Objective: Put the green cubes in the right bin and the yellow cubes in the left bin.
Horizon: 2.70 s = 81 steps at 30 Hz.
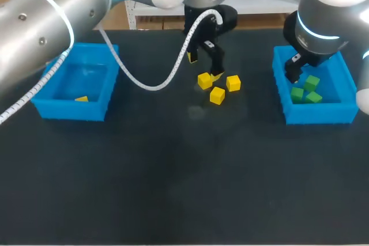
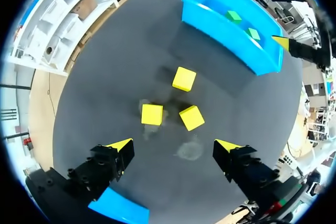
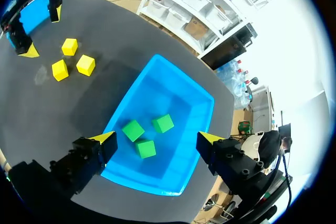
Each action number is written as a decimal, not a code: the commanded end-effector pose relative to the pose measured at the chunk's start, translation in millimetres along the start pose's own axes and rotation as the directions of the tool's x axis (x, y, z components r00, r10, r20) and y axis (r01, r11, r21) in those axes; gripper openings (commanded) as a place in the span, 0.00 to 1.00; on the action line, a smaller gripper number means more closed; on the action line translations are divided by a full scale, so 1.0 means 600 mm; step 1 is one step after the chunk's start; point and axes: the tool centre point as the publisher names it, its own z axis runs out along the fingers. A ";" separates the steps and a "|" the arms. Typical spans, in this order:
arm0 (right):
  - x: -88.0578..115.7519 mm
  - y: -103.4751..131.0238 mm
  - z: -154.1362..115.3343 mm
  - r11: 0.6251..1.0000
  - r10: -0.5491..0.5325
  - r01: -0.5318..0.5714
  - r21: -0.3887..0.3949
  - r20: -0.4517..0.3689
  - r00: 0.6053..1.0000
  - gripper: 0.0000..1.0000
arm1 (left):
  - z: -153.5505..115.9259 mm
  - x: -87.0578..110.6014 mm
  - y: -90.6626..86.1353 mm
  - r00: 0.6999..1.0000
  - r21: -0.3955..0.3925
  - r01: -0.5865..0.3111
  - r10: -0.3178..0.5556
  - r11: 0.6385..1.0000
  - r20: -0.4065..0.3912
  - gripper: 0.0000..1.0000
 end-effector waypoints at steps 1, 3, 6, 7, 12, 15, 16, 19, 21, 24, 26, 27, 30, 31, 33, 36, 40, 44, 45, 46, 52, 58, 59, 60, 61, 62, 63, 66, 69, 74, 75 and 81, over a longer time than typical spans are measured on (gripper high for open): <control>0.002 0.001 0.000 1.000 0.001 -0.001 0.002 0.004 1.000 1.00 | 0.010 -0.003 0.000 1.000 -0.004 0.002 -0.002 1.000 -0.005 1.00; 0.002 0.001 0.000 1.000 0.001 -0.001 0.002 0.004 1.000 1.00 | 0.020 -0.005 0.004 1.000 -0.006 0.017 -0.017 1.000 -0.013 1.00; 0.002 0.001 0.000 1.000 0.001 -0.001 0.002 0.004 1.000 1.00 | 0.035 -0.007 0.011 0.999 -0.027 0.030 -0.031 0.999 -0.029 1.00; 0.002 0.001 0.000 1.000 0.001 -0.001 0.002 0.004 1.000 1.00 | 0.040 -0.009 0.013 0.999 -0.025 0.032 -0.032 0.999 -0.031 1.00; 0.002 0.001 0.000 1.000 0.001 -0.001 0.002 0.004 1.000 1.00 | 0.061 -0.011 0.012 0.998 -0.029 0.035 -0.036 0.999 -0.055 1.00; 0.002 0.001 0.000 1.000 0.001 -0.001 0.002 0.004 1.000 1.00 | 0.079 -0.018 0.019 0.997 -0.032 0.039 -0.041 0.999 -0.067 1.00; 0.002 0.001 0.000 1.000 0.001 -0.001 0.002 0.004 1.000 1.00 | 0.082 -0.020 0.020 0.997 -0.032 0.040 -0.042 0.999 -0.068 1.00; 0.002 0.001 0.000 1.000 0.001 -0.001 0.002 0.004 1.000 1.00 | 0.087 -0.025 0.024 0.996 -0.042 0.043 -0.046 0.998 -0.071 1.00; 0.002 0.001 0.000 1.000 0.001 -0.001 0.002 0.004 1.000 1.00 | 0.088 -0.029 0.029 0.996 -0.051 0.045 -0.049 0.998 -0.070 1.00; 0.002 0.001 0.000 1.000 0.001 -0.001 0.002 0.004 1.000 1.00 | 0.088 -0.034 0.039 0.996 -0.059 0.054 -0.058 0.997 -0.066 1.00; 0.002 0.001 0.000 1.000 0.001 -0.001 0.002 0.004 1.000 1.00 | 0.088 -0.036 0.045 0.996 -0.065 0.058 -0.062 0.996 -0.066 1.00; 0.002 0.001 0.000 1.000 0.001 -0.001 0.002 0.004 1.000 1.00 | 0.088 -0.038 0.049 0.996 -0.069 0.061 -0.065 0.996 -0.065 1.00; 0.002 0.001 0.000 1.000 0.001 -0.001 0.002 0.004 1.000 1.00 | 0.089 -0.039 0.056 0.995 -0.078 0.064 -0.069 0.995 -0.066 1.00; 0.002 0.001 0.000 1.000 0.001 -0.001 0.002 0.004 1.000 1.00 | 0.090 -0.039 0.059 0.995 -0.079 0.065 -0.071 0.995 -0.067 1.00; 0.002 0.001 0.000 1.000 0.001 -0.001 0.002 0.004 1.000 1.00 | 0.093 -0.038 0.063 0.995 -0.080 0.070 -0.075 0.994 -0.071 1.00; 0.002 0.001 0.000 1.000 0.001 -0.001 0.002 0.004 1.000 1.00 | 0.100 -0.036 0.069 0.993 -0.081 0.080 -0.086 0.994 -0.076 1.00; 0.002 0.001 0.000 1.000 0.001 -0.001 0.002 0.004 1.000 1.00 | 0.107 -0.036 0.077 0.992 -0.080 0.091 -0.097 0.993 -0.079 1.00; 0.002 0.001 0.000 1.000 0.001 -0.001 0.002 0.004 1.000 1.00 | 0.113 -0.041 0.082 0.992 -0.082 0.097 -0.103 0.992 -0.074 1.00; 0.002 0.001 0.000 1.000 0.001 -0.001 0.002 0.004 1.000 1.00 | 0.115 -0.042 0.081 0.992 -0.082 0.097 -0.103 0.992 -0.073 1.00; 0.002 0.001 0.000 1.000 0.001 -0.001 0.002 0.004 1.000 1.00 | 0.116 -0.044 0.081 0.992 -0.081 0.096 -0.102 0.992 -0.072 1.00; 0.002 0.001 0.000 1.000 0.001 -0.001 0.002 0.004 1.000 1.00 | 0.121 -0.047 0.076 0.994 -0.066 0.091 -0.094 0.994 -0.053 0.26; 0.002 0.001 0.000 1.000 0.001 -0.001 0.002 0.004 1.000 1.00 | 0.127 -0.043 0.073 0.994 -0.066 0.083 -0.087 0.994 -0.059 0.00; 0.002 0.001 0.000 1.000 0.001 -0.001 0.002 0.004 1.000 1.00 | 0.127 -0.042 0.074 0.994 -0.065 0.083 -0.087 0.994 -0.061 0.00; 0.002 0.001 0.000 1.000 0.001 -0.001 0.002 0.004 1.000 1.00 | 0.127 -0.041 0.074 0.994 -0.064 0.083 -0.087 0.994 -0.062 0.00; 0.002 0.001 0.000 1.000 0.001 -0.001 0.002 0.004 1.000 1.00 | 0.127 -0.041 0.074 0.994 -0.064 0.082 -0.086 0.995 -0.063 0.00; 0.002 0.001 0.000 1.000 0.001 -0.001 0.002 0.004 1.000 1.00 | 0.127 -0.040 0.073 0.994 -0.063 0.079 -0.083 0.995 -0.065 0.00; 0.002 0.001 0.000 1.000 0.001 -0.001 0.002 0.004 1.000 1.00 | 0.127 -0.039 0.072 0.995 -0.059 0.076 -0.080 0.995 -0.065 0.00; 0.002 0.001 0.000 1.000 0.001 -0.001 0.002 0.004 1.000 1.00 | 0.125 -0.037 0.067 0.996 -0.052 0.072 -0.074 0.996 -0.051 0.00; 0.002 0.001 0.000 1.000 0.001 -0.001 0.002 0.004 1.000 1.00 | 0.109 -0.032 0.067 0.997 -0.053 0.070 -0.071 0.996 -0.019 0.00; 0.002 0.001 0.000 1.000 0.001 -0.001 0.002 0.004 1.000 1.00 | 0.039 0.003 0.084 0.993 -0.095 0.097 -0.090 0.991 0.077 0.00; 0.002 0.001 0.000 1.000 0.001 -0.001 0.002 0.004 1.000 1.00 | 0.022 0.014 0.090 0.991 -0.109 0.109 -0.099 0.988 0.095 0.00; 0.002 0.001 0.000 1.000 0.001 -0.001 0.002 0.004 1.000 1.00 | -0.075 0.111 0.143 0.960 -0.217 0.242 -0.201 0.946 0.196 0.00</control>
